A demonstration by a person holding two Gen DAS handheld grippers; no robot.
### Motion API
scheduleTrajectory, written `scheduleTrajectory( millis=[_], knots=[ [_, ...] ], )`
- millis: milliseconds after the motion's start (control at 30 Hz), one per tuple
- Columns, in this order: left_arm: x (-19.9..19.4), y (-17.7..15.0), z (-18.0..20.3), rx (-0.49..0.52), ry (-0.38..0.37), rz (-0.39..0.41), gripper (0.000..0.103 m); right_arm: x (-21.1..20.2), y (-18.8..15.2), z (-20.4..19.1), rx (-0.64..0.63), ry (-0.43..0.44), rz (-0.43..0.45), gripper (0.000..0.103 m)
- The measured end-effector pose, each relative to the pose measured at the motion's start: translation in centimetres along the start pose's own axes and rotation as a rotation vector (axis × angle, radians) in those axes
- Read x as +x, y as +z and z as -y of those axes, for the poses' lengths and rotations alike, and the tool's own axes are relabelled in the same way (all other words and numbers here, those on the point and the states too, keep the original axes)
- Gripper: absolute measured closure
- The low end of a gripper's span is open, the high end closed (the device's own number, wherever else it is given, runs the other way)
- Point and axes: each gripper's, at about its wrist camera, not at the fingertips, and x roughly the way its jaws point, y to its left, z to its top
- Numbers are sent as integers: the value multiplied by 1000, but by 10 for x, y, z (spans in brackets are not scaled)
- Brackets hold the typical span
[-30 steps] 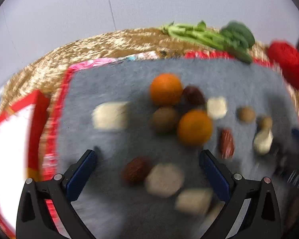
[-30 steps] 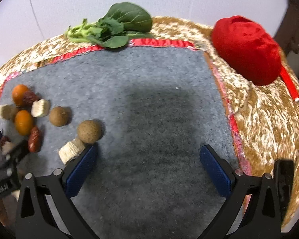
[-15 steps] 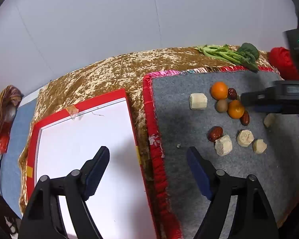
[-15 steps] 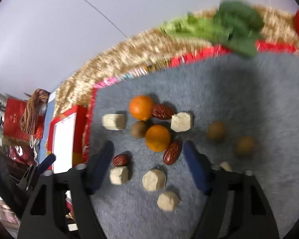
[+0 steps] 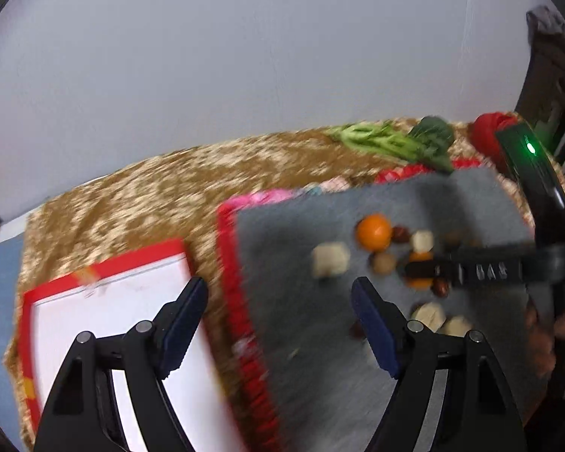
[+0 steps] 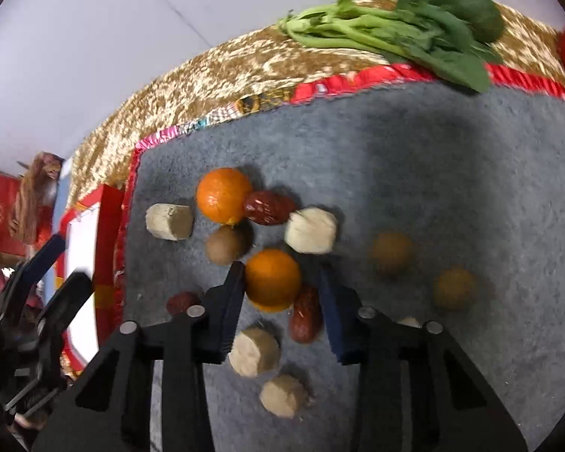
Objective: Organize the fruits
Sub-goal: 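Reach to the orange on the grey mat and grasp it with the right tool, then carry the orange over the white tray and open the right tool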
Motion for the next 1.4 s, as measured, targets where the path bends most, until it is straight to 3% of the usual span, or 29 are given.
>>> scheduleTrajectory(
  millis=[100, 267, 367, 467, 600, 700, 833, 1000, 1167, 1300, 1400],
  knots=[
    [19, 11, 15, -19, -58, 0, 24, -25, -4, 19, 53, 139, 42, 73],
    [53, 21, 49, 29, -74, -32, 27, -61, -11, 47, 95, 244, 93, 73],
    [70, 24, 63, 85, -77, -67, 39, -70, -10, 59, 114, 246, 110, 73],
    [79, 26, 65, 104, -74, -65, 43, -72, -13, 63, 124, 244, 119, 73],
    [90, 28, 62, 69, -175, -80, 63, -72, -14, 71, 137, 252, 106, 73],
    [94, 26, 70, 114, -175, -73, 67, -71, -12, 67, 130, 247, 109, 73],
    [92, 26, 67, 85, -193, -64, 68, -66, -10, 63, 130, 244, 111, 73],
    [73, 27, 65, 103, -152, -56, 69, -66, -10, 57, 118, 276, 117, 73],
    [18, 23, 41, 64, -92, -8, 68, -59, -12, 30, 95, 355, 104, 73],
    [-28, 1, 8, 0, -35, -1, 68, -43, -25, -23, 23, 433, 58, 73],
    [-52, -27, -21, -55, 84, -25, 68, -28, -43, -71, -65, 469, 16, 73]
  ],
)
